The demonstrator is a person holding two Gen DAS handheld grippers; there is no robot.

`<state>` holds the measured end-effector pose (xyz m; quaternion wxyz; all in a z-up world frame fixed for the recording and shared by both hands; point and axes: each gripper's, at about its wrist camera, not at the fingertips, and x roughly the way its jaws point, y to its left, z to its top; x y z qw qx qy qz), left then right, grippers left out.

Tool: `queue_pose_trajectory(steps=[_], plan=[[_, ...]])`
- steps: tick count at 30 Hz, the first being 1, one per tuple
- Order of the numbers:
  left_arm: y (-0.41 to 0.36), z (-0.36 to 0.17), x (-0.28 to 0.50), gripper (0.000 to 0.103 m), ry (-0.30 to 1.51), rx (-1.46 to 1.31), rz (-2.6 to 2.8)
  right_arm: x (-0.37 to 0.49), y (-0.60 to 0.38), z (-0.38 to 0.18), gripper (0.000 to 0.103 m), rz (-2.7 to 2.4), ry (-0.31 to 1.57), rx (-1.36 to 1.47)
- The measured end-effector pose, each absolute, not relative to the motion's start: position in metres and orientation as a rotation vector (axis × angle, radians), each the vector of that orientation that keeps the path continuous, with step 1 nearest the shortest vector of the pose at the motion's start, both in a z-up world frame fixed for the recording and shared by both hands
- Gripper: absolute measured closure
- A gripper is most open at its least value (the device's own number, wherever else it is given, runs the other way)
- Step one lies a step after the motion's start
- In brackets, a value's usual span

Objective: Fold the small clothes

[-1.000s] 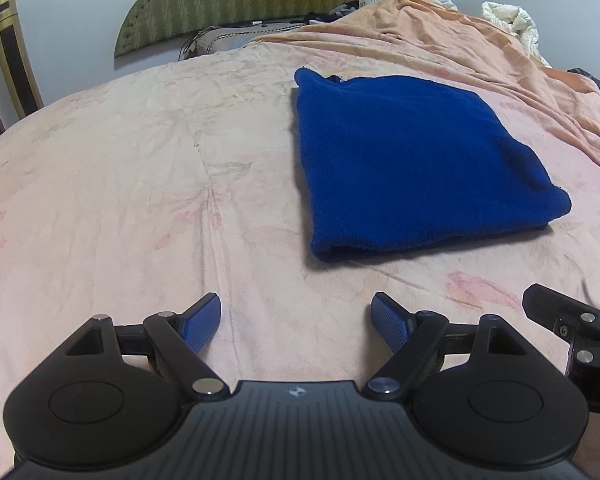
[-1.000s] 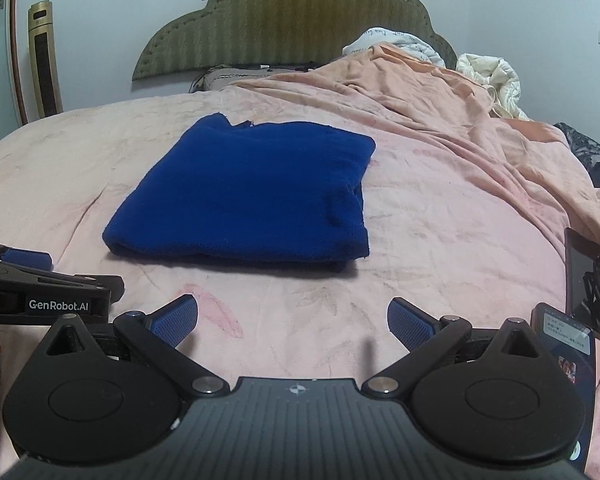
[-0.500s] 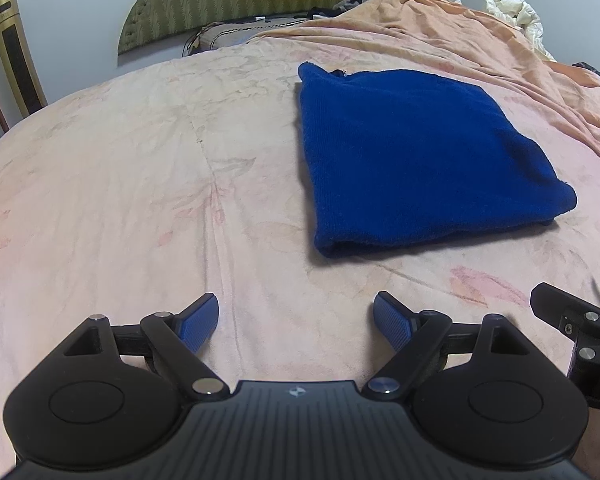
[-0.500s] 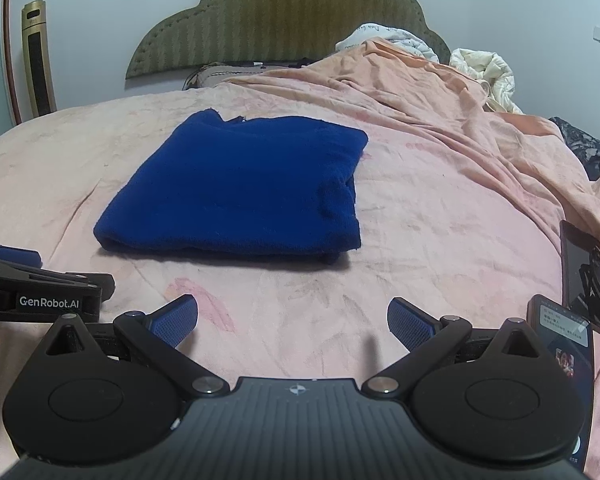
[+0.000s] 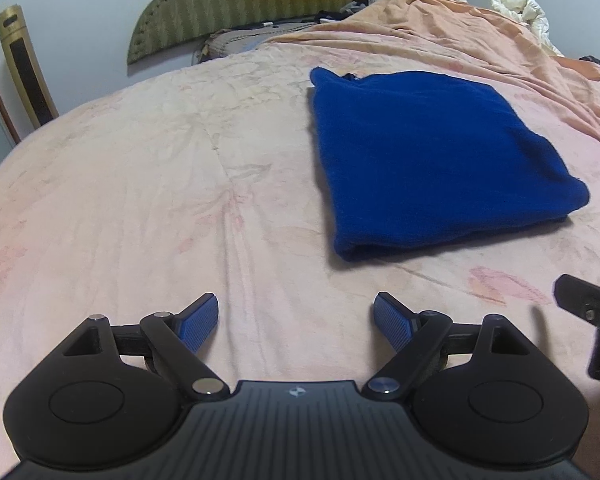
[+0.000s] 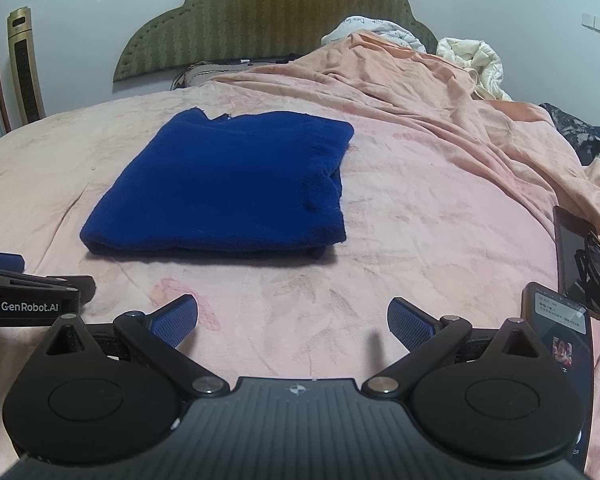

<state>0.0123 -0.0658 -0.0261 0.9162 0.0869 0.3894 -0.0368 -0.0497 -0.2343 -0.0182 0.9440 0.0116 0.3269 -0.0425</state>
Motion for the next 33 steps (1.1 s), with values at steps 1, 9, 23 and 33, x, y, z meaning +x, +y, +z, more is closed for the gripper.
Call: queue_pose_trajectory(steps=[1,9,23,33], plan=[[-0.0651,-0.0258,0.0126,0.018,0.8,0.18,-0.074,-0.0499,-0.2346,-0.0181,0.0,-0.087,0.665,0.025],[-0.0586,-0.0259,0.0139,0.018,0.816,0.164,-0.065,-0.0503,-0.2355,-0.0162,0.0,-0.075,0.651,0.03],[-0.0577,-0.0259,0.0144,0.018,0.819,0.168,-0.062,-0.0495,-0.2314,-0.0134,0.0,-0.052,0.64,0.037],[-0.0564,-0.0287,0.0141,0.017,0.827,0.164,-0.064,-0.0489,-0.2307,-0.0147,0.0,-0.039,0.641,0.057]])
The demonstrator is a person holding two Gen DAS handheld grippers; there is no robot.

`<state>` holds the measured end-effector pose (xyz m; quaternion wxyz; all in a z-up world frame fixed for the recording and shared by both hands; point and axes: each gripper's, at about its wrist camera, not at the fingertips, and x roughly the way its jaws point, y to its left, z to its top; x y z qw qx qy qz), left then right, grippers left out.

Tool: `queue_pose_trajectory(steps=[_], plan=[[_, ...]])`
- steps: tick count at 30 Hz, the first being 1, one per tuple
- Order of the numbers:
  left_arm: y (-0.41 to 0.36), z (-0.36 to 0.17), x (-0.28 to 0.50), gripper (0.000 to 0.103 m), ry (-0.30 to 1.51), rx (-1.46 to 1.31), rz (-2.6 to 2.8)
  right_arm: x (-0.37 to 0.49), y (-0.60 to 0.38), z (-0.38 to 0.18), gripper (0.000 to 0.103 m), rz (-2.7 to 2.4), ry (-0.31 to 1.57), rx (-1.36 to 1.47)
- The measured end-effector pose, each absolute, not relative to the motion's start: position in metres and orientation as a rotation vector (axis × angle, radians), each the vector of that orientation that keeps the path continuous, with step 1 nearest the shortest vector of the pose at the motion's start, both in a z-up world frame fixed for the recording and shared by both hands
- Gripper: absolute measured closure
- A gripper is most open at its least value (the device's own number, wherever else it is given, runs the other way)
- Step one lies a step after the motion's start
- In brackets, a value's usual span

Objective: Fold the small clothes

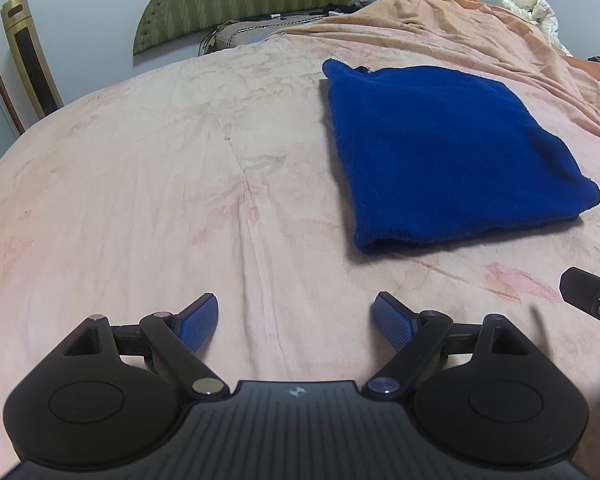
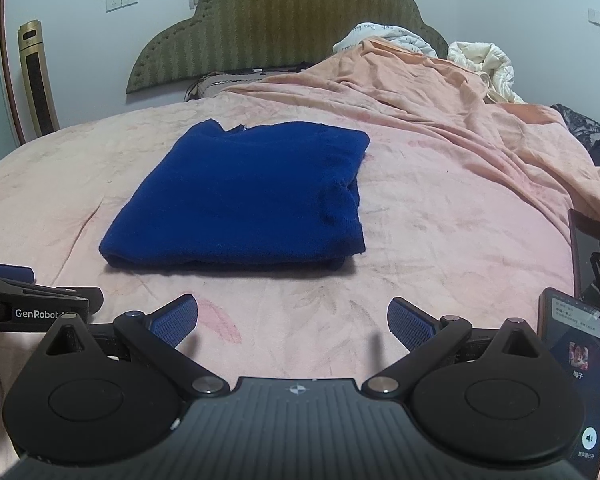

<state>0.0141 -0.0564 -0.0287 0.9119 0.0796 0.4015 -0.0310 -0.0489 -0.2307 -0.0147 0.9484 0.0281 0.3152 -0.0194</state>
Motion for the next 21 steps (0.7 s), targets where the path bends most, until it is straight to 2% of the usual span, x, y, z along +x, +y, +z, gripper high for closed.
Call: queue_pose_trajectory(steps=[21], plan=[[-0.0551,-0.0272,0.0136,0.017,0.824,0.168,-0.059,-0.0508,-0.2302,-0.016,0.0,-0.037,0.641,0.07]])
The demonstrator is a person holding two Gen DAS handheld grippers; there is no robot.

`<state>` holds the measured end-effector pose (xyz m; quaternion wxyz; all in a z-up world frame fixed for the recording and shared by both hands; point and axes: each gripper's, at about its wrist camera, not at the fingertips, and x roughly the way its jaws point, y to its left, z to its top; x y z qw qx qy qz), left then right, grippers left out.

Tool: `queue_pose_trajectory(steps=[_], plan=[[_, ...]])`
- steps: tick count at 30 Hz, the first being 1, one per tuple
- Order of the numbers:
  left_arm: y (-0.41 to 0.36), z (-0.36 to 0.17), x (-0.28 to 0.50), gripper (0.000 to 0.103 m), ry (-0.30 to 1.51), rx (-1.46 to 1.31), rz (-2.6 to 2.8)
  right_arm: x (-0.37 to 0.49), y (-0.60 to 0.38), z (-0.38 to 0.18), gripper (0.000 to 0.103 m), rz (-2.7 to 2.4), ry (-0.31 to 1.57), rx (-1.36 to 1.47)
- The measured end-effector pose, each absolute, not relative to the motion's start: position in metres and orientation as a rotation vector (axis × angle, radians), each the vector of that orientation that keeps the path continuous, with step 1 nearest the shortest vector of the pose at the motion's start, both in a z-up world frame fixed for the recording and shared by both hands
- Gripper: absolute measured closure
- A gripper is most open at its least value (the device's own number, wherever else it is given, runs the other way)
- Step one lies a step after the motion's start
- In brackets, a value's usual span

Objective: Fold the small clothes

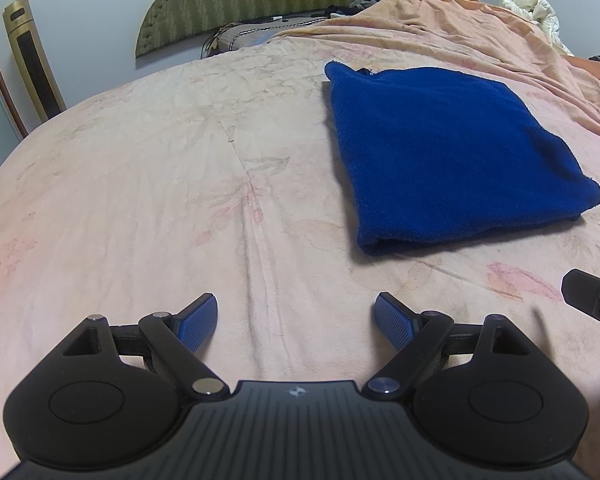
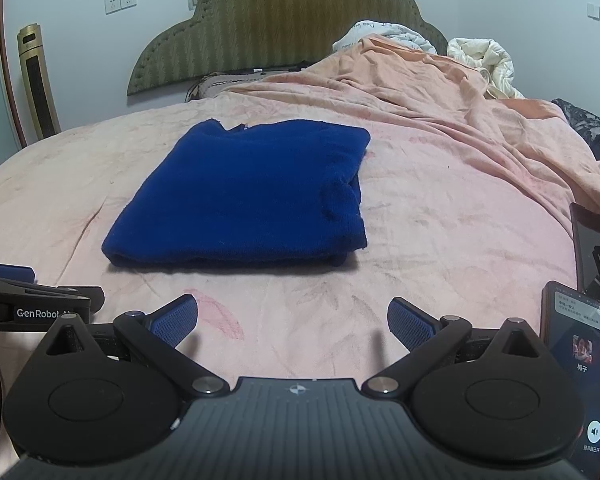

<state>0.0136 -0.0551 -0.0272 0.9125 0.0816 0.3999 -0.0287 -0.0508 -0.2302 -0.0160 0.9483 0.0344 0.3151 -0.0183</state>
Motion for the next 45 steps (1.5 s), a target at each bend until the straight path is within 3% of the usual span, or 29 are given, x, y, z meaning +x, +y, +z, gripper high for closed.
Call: queue_pose_trajectory(steps=[45], plan=[[-0.0499,-0.0247,0.0137,0.017,0.823,0.172,-0.054,-0.0512,-0.2281,-0.0156,0.0,-0.035,0.641,0.073]])
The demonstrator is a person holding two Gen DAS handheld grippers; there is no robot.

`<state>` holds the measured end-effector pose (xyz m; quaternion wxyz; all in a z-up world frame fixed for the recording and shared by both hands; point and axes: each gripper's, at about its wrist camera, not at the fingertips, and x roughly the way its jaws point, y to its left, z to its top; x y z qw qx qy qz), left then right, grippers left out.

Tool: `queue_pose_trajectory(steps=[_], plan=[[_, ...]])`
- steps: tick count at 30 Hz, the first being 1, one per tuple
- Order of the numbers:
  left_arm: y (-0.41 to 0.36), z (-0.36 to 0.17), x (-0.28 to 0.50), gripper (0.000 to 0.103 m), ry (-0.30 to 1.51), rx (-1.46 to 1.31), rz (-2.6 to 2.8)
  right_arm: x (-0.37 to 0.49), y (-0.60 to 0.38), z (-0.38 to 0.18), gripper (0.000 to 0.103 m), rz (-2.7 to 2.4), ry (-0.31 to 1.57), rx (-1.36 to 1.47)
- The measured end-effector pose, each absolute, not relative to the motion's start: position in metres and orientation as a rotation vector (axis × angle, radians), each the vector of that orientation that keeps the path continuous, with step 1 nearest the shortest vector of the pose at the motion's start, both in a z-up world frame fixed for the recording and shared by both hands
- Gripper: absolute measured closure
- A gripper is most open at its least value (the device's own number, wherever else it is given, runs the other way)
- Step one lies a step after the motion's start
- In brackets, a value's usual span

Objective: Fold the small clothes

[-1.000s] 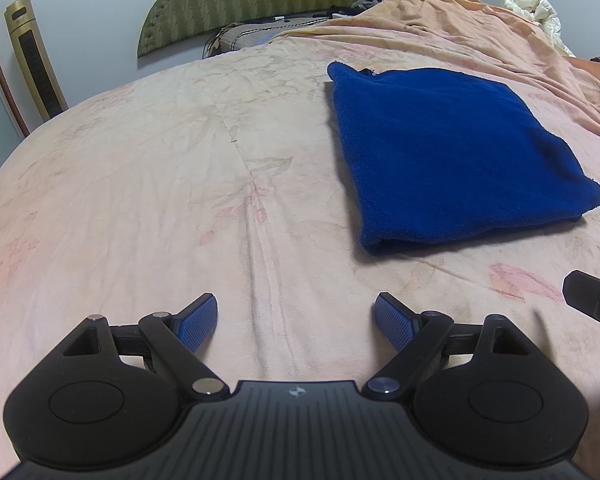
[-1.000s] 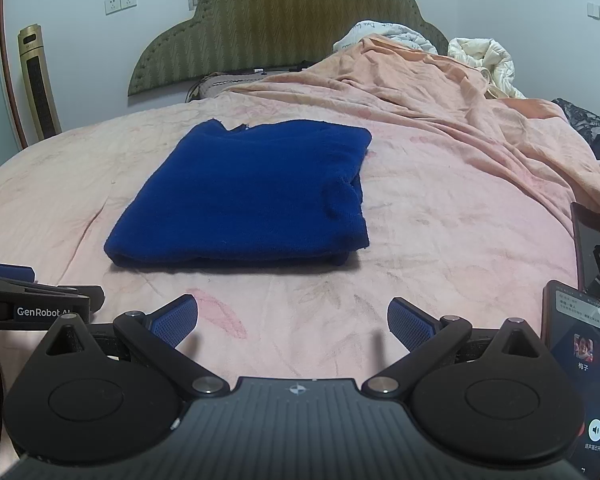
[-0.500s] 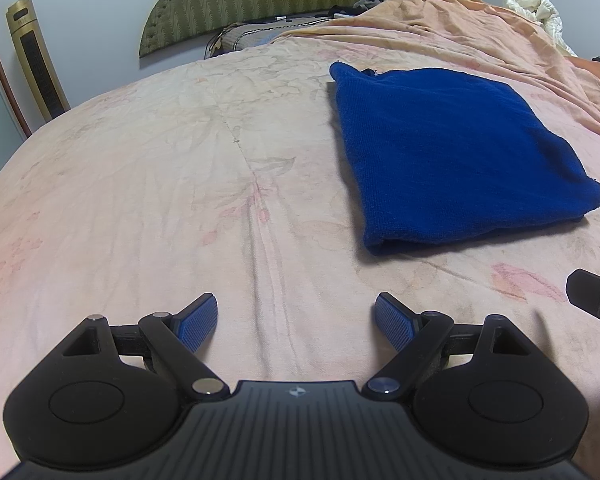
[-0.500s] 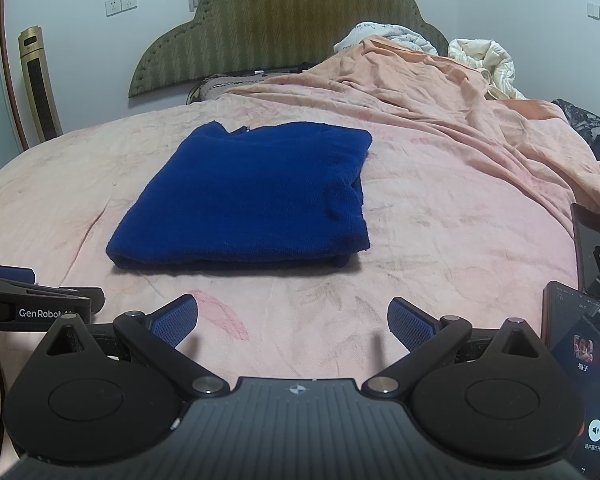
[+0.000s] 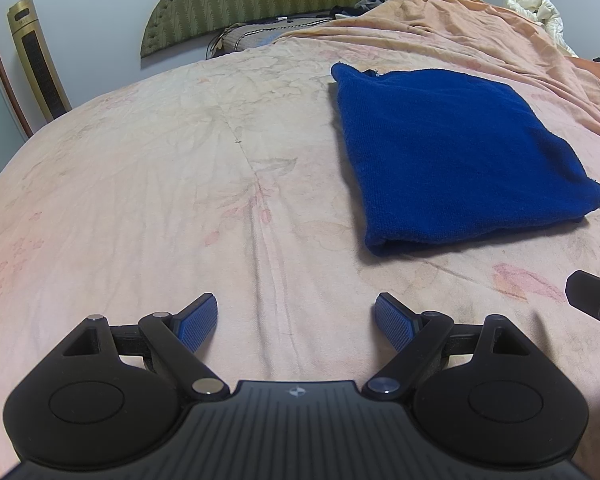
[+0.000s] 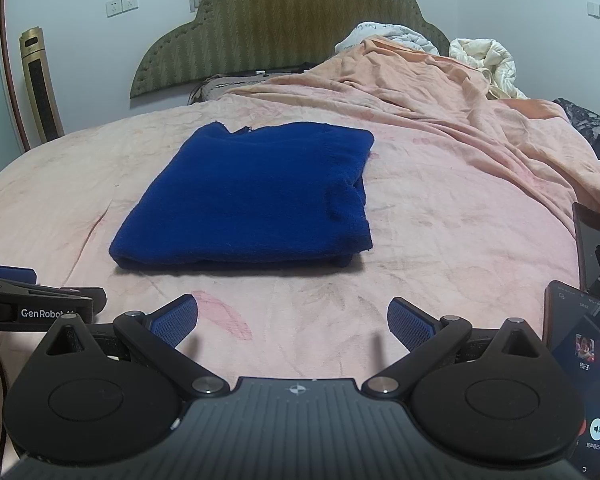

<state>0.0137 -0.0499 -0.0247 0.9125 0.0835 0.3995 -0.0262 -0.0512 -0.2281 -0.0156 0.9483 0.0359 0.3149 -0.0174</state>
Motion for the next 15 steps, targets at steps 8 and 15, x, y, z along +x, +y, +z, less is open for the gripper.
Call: queue_pose_trajectory(steps=[8,15], plan=[[-0.0502,-0.0244,0.0134,0.016,0.82,0.177,-0.052,-0.0508,-0.2261,-0.0155,0.0,-0.035,0.642,0.074],[-0.0457,-0.0223,0.0146,0.016,0.822,0.173,-0.05,-0.0499,-0.224,-0.0156,0.0,-0.035,0.642,0.073]])
